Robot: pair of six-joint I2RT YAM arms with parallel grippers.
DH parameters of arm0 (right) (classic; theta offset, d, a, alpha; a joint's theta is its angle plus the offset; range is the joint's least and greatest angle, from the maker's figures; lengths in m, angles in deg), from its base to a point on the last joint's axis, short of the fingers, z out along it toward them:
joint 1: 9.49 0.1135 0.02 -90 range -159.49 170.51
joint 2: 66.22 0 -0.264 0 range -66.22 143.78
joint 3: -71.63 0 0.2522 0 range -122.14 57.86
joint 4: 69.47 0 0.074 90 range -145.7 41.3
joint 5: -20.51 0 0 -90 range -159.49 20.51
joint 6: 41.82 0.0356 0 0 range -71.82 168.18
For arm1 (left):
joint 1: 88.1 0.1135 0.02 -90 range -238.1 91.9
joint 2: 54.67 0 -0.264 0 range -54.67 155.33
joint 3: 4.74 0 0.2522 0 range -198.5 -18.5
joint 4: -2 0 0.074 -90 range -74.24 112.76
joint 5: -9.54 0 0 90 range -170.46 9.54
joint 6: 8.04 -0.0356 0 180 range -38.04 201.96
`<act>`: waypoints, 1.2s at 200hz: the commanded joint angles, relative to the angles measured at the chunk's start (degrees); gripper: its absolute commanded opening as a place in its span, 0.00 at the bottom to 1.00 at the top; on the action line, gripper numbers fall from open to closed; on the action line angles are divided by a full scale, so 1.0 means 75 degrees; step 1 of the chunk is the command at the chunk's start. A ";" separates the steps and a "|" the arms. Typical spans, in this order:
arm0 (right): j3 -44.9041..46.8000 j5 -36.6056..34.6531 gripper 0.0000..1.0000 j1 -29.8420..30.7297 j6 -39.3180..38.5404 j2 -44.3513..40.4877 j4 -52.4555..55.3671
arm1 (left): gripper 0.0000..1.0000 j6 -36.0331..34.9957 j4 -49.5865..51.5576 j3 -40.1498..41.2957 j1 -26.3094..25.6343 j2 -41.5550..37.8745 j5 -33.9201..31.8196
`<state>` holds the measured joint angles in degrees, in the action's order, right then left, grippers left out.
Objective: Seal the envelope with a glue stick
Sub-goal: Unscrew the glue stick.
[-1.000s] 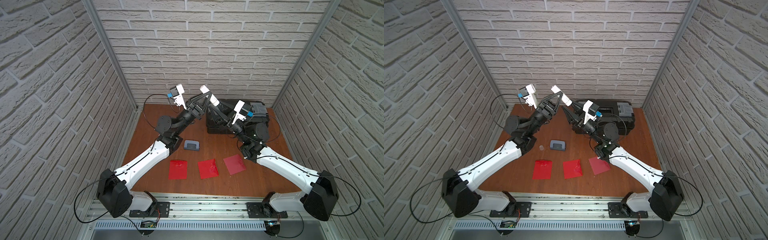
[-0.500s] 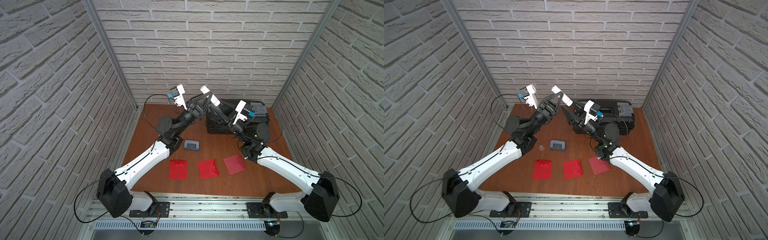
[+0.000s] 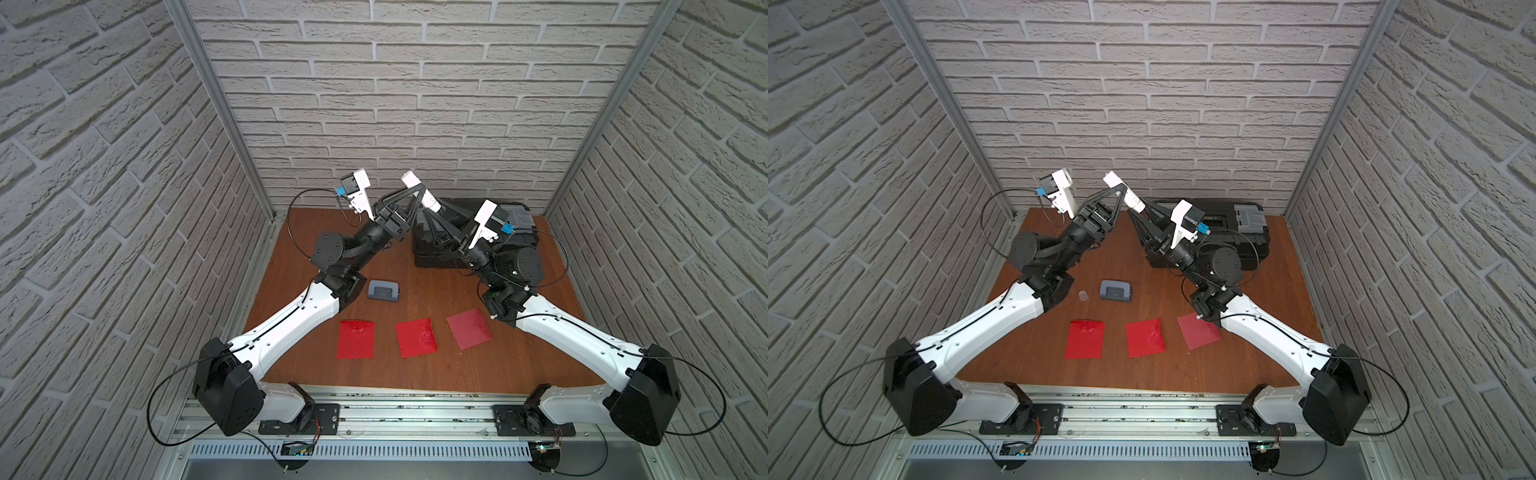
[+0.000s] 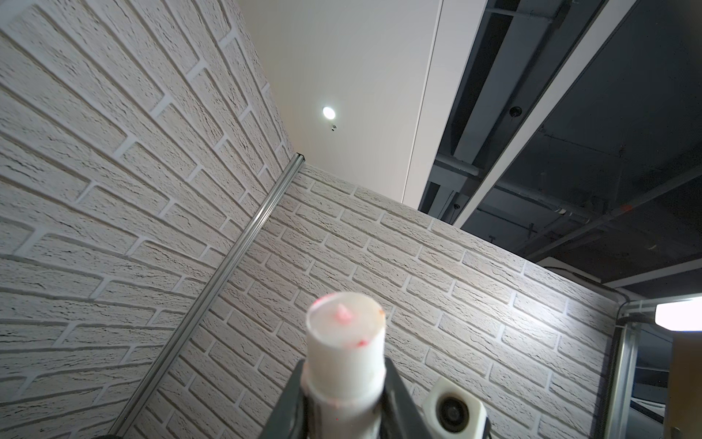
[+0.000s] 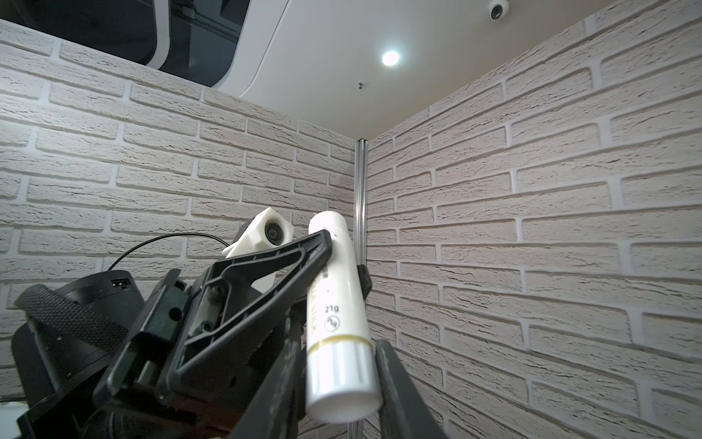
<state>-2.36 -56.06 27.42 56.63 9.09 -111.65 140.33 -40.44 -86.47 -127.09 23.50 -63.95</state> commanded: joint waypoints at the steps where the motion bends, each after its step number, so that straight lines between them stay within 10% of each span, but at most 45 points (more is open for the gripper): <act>1: -0.0091 0.0378 0.35 0.0104 0.0068 -0.0205 -0.0406 | 0.02 -0.0025 -0.0350 0.0027 -0.0018 -0.0134 -0.0038; 59: -0.0055 0.0665 0.03 0.0103 0.0255 -0.0393 -0.0230 | 0.01 -0.0189 -0.0487 -0.0349 0.0170 0.0125 0.0647; 158: -0.0784 0.2447 0.03 0.0278 0.4665 -0.0684 -0.0252 | 0.00 0.1132 -0.3212 -0.3052 0.1550 0.1924 0.4753; 198: -0.0746 0.2438 0.04 0.0411 0.4638 -0.0779 -0.0181 | 0.00 0.1098 -0.3114 -0.2888 0.1834 0.1986 0.4149; 240: -0.0442 0.0782 0.40 0.0441 0.2175 -0.1450 0.1725 | 0.00 0.0182 -0.1567 -0.1331 0.1810 0.0969 0.1874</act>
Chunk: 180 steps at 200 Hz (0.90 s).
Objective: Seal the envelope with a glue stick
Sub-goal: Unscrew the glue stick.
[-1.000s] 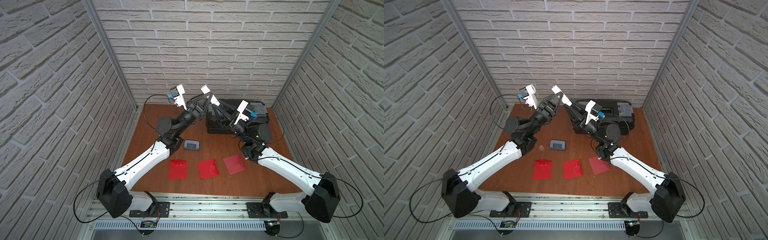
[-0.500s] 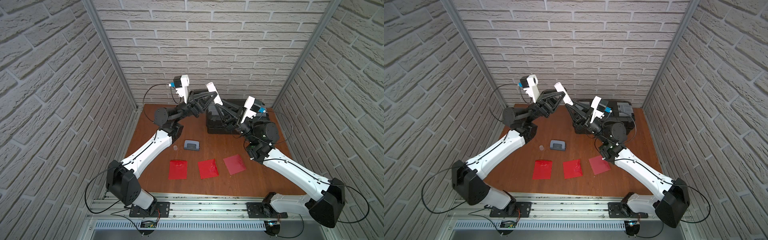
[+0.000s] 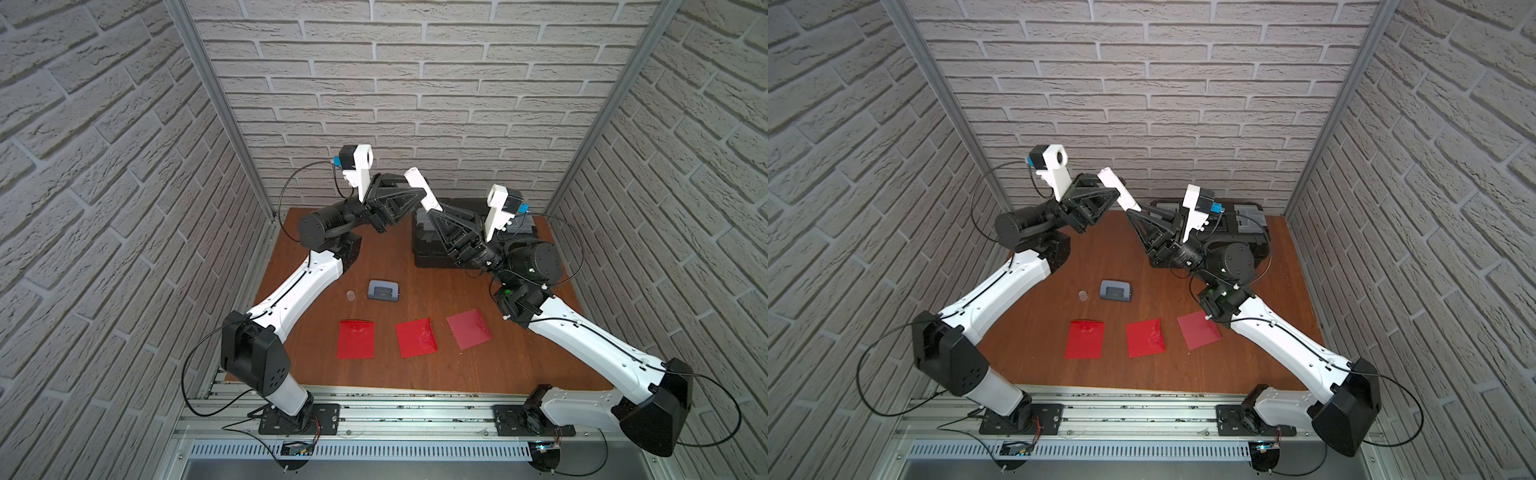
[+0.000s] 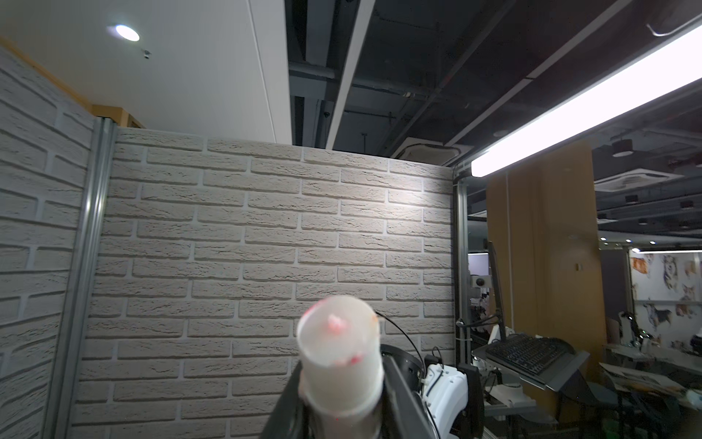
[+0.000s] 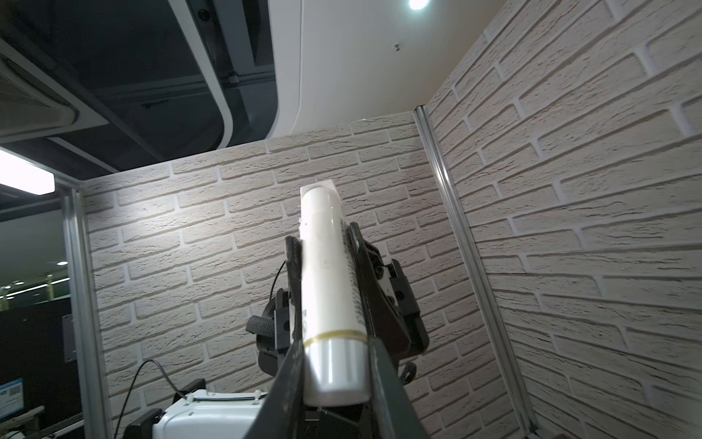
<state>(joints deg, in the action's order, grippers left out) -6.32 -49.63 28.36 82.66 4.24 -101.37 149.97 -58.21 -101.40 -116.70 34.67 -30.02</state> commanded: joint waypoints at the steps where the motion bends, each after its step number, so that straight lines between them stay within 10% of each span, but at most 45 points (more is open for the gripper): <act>1: 0.0091 -0.0107 0.41 0.0313 -0.1359 -0.0810 0.0375 | 0.00 -0.1101 0.0809 0.0711 0.0426 -0.0532 -0.2701; 85: -0.0454 -0.0069 0.48 0.0323 -0.5906 -0.0044 0.0625 | 0.00 -0.0880 0.2905 0.1422 -0.0469 -0.1504 -0.4689; 180: -0.1014 -0.1587 0.49 0.0327 -0.7154 0.0181 0.1830 | 0.00 -0.0274 0.2522 0.1361 -0.0594 -0.1335 -0.4411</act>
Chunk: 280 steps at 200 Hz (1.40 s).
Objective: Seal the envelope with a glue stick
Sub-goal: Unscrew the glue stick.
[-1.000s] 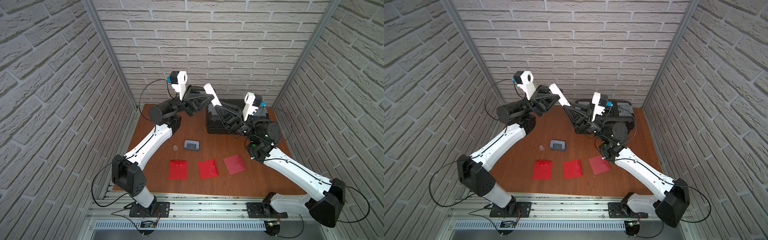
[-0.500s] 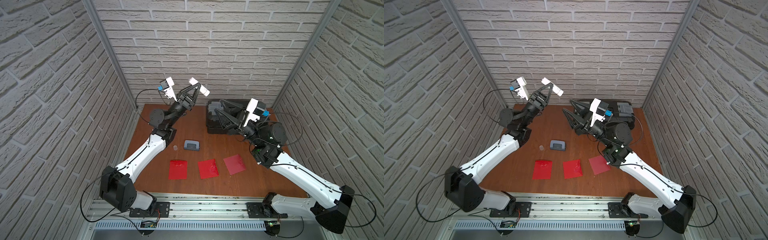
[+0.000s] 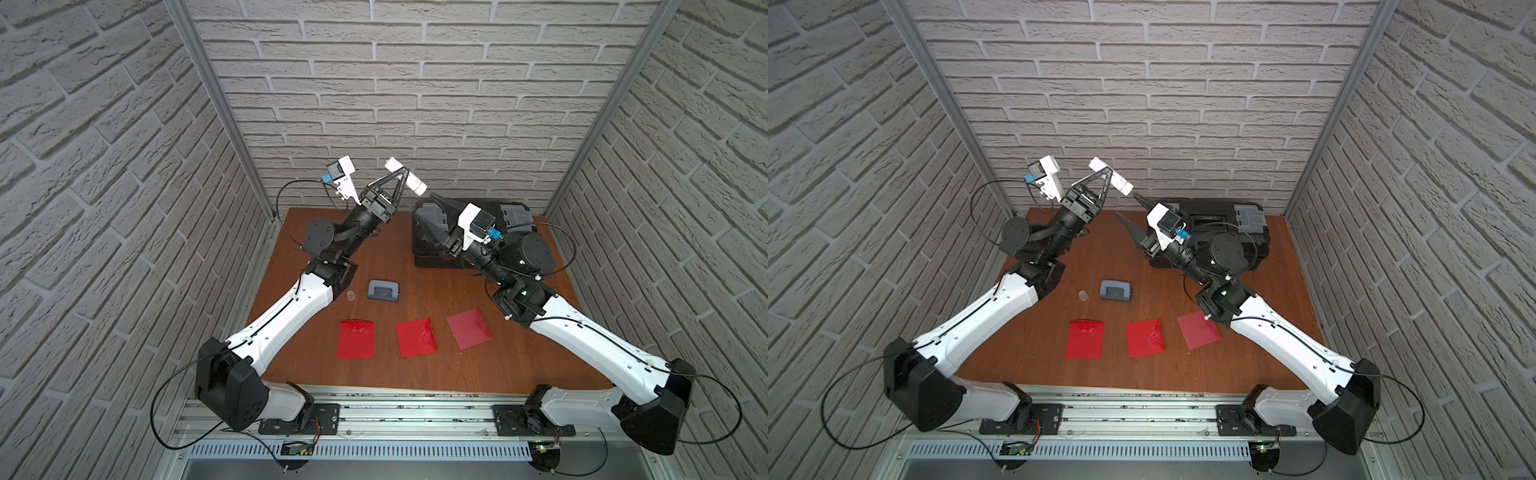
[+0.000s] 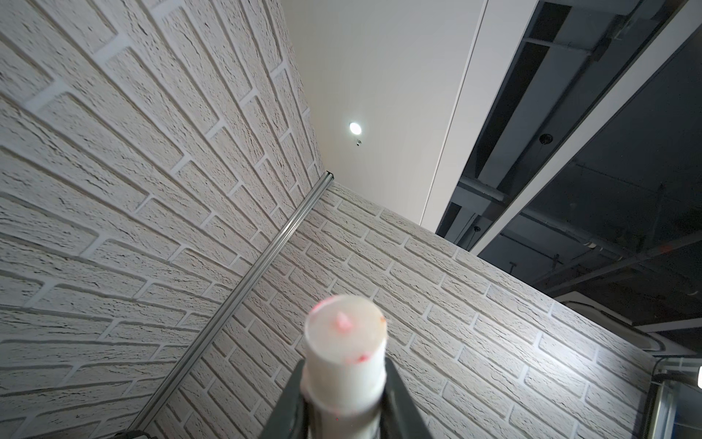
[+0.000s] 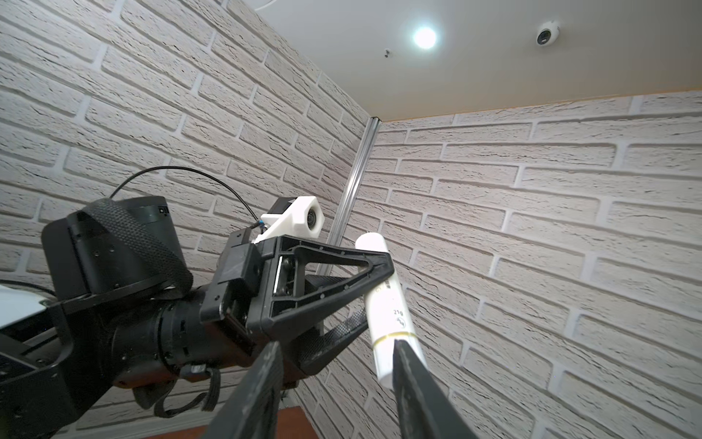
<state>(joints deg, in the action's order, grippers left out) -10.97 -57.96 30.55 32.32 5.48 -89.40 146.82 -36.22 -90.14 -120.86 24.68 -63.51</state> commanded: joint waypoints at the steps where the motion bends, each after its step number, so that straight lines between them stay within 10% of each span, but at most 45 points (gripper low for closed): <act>1: -0.0406 -0.0479 0.49 0.0038 -0.0447 0.0020 0.0253 | 0.00 0.0149 -0.0419 -0.0140 -0.0040 0.0005 0.0057; 208: -0.1110 -0.1221 0.38 0.0030 -0.1047 0.0600 0.1047 | 0.00 0.0411 -0.0546 -0.0145 -0.0145 -0.0033 0.0306; 280: -0.1076 -0.0804 0.11 0.0030 -0.0557 0.0391 0.1084 | 0.00 0.0320 -0.0534 -0.0181 -0.0098 0.0057 0.0436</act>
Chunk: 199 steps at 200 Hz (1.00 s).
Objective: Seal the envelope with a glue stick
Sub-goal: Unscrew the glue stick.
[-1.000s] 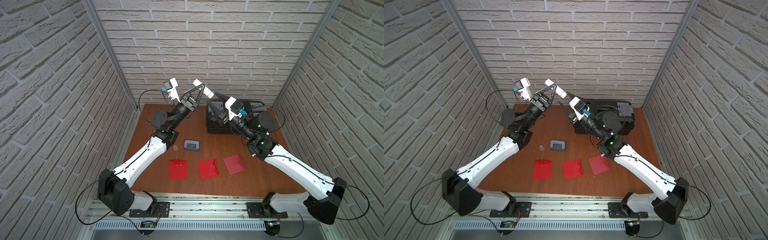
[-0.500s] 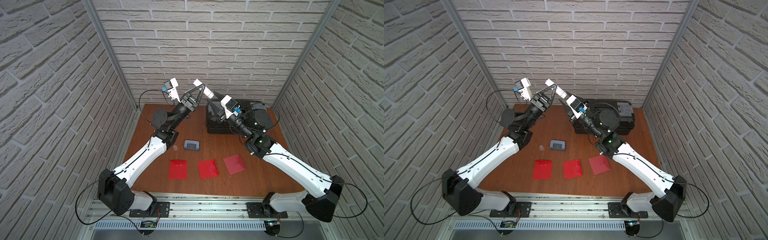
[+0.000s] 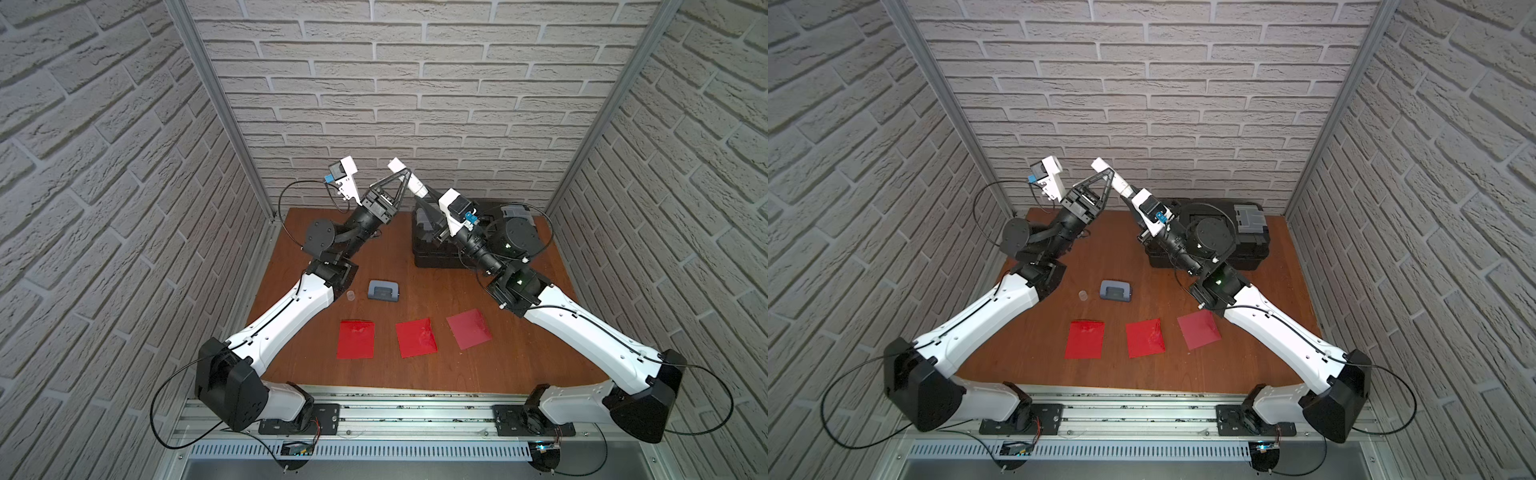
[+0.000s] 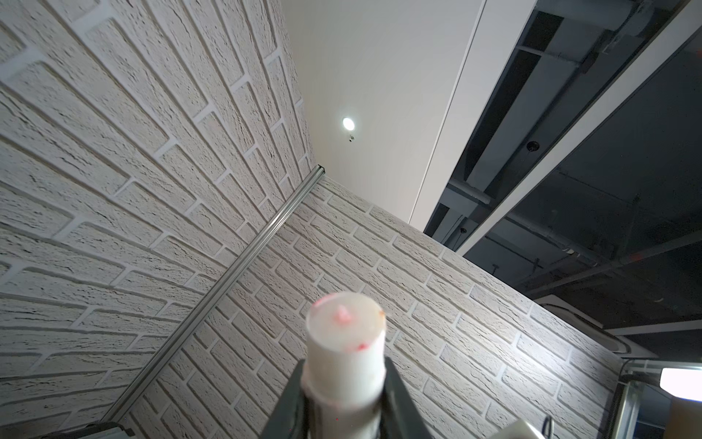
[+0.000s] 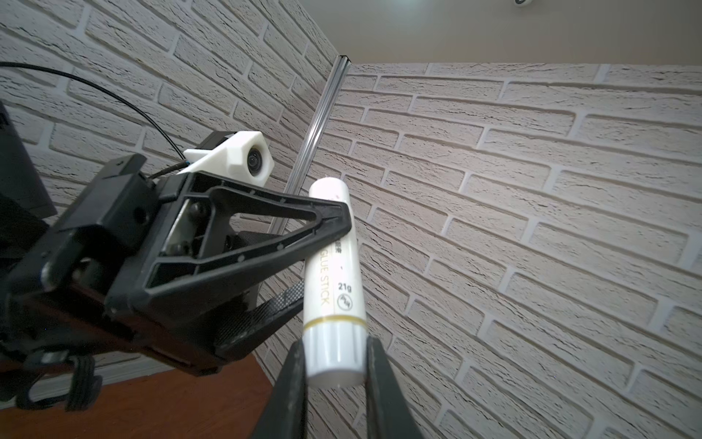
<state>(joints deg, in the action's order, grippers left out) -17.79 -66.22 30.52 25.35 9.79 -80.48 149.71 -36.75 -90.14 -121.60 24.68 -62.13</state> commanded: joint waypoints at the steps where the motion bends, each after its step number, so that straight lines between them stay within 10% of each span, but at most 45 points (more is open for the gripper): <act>1: -0.0166 0.0312 0.11 0.0033 0.0402 -0.0196 -0.0094 | 0.00 -0.0066 -0.0470 -0.0184 0.0007 0.0065 0.0264; 68: 0.0713 0.1600 0.03 0.0033 0.5358 -0.1055 -0.1241 | 0.00 0.1376 -0.3663 -0.1292 0.1117 0.1564 0.2360; 141: 0.0984 0.2494 0.03 0.0033 1.0907 -0.0579 -0.3919 | 0.00 0.1208 -0.3706 -0.2976 0.1149 0.2090 0.4628; 170: 0.1041 0.2393 0.06 0.0027 1.1349 -0.0297 -0.4720 | 0.00 0.1069 -0.3687 -0.2808 0.1207 0.1949 0.4504; 199: 0.0955 0.2169 0.32 0.0021 0.9605 -0.0773 -0.2787 | 0.00 0.0730 -0.2930 -0.2270 0.1257 0.1625 0.3863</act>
<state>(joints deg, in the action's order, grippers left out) -9.82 -51.16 29.82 103.18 8.22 -105.05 159.11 -62.19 -110.16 -113.34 39.37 -29.04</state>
